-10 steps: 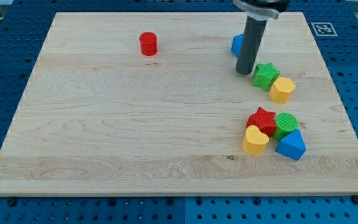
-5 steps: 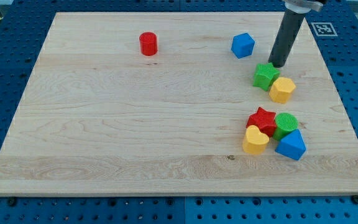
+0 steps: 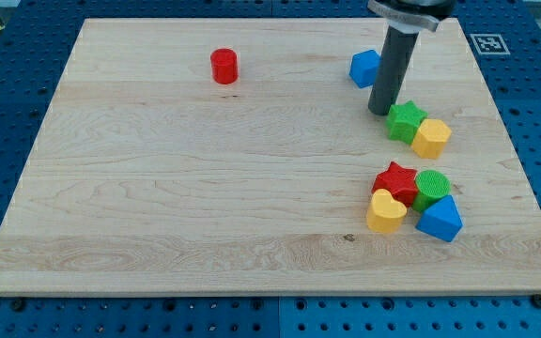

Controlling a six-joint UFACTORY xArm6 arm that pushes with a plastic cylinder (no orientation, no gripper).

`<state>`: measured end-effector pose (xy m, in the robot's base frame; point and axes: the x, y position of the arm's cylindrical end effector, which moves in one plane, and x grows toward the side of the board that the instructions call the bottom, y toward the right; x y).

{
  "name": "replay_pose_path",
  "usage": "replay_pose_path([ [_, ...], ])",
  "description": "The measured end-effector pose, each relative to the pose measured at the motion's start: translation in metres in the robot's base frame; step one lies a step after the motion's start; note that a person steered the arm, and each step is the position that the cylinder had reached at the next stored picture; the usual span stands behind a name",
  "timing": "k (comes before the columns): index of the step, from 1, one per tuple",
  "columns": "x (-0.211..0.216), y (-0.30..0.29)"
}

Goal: Place the green star at the left side of the yellow hexagon

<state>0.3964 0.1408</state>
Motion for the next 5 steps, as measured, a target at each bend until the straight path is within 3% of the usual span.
replay_pose_path([
  [3, 0.038, 0.021],
  [5, 0.017, 0.018],
])
